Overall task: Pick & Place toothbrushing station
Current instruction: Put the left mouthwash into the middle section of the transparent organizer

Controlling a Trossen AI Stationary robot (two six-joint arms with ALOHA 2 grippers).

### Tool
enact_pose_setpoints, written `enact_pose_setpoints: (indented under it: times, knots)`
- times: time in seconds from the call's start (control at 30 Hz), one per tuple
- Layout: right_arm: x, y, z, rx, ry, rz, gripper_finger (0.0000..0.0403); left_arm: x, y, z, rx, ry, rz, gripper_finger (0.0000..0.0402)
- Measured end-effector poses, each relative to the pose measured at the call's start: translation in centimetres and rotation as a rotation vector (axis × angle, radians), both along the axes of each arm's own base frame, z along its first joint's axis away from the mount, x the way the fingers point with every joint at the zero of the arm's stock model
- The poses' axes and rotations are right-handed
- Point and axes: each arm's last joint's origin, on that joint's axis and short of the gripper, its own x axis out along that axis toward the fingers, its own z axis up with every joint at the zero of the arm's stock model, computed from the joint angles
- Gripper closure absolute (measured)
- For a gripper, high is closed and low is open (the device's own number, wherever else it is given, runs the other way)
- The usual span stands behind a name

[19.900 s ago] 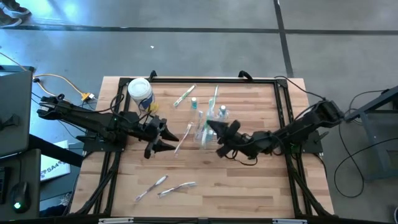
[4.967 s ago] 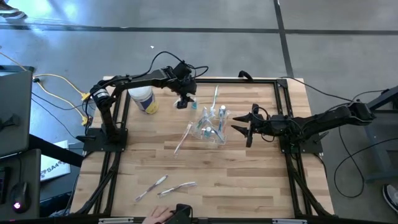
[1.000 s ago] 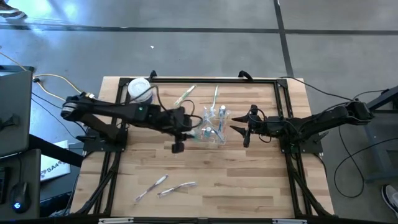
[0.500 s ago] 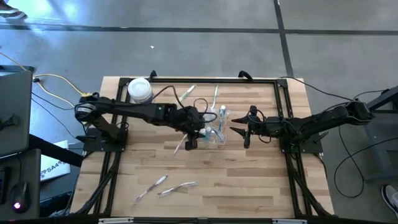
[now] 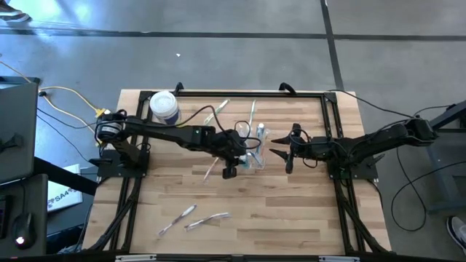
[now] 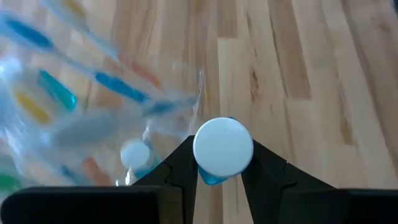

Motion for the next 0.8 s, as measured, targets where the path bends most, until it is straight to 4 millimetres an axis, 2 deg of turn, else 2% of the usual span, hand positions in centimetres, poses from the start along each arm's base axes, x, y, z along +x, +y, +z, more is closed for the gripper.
enact_pose_setpoints:
  times: [0.3, 0.47, 0.8]
  knots:
    - [0.0, -0.01, 0.0, -0.02, 0.005, 0.002, 0.0252, 0.04, -0.06, 0.11, -0.007, -0.01, -0.035, 0.031]
    - [0.0, -0.01, 0.0, -0.022, 0.006, 0.002, 0.0252, 0.41, 0.01, -0.57, 0.035, 0.002, -0.038, 0.031]
    - [0.02, 0.0, 0.07, -0.014, -0.003, 0.003, 0.0252, 0.7, 0.32, -0.47, 0.113, -0.014, 0.003, 0.031]
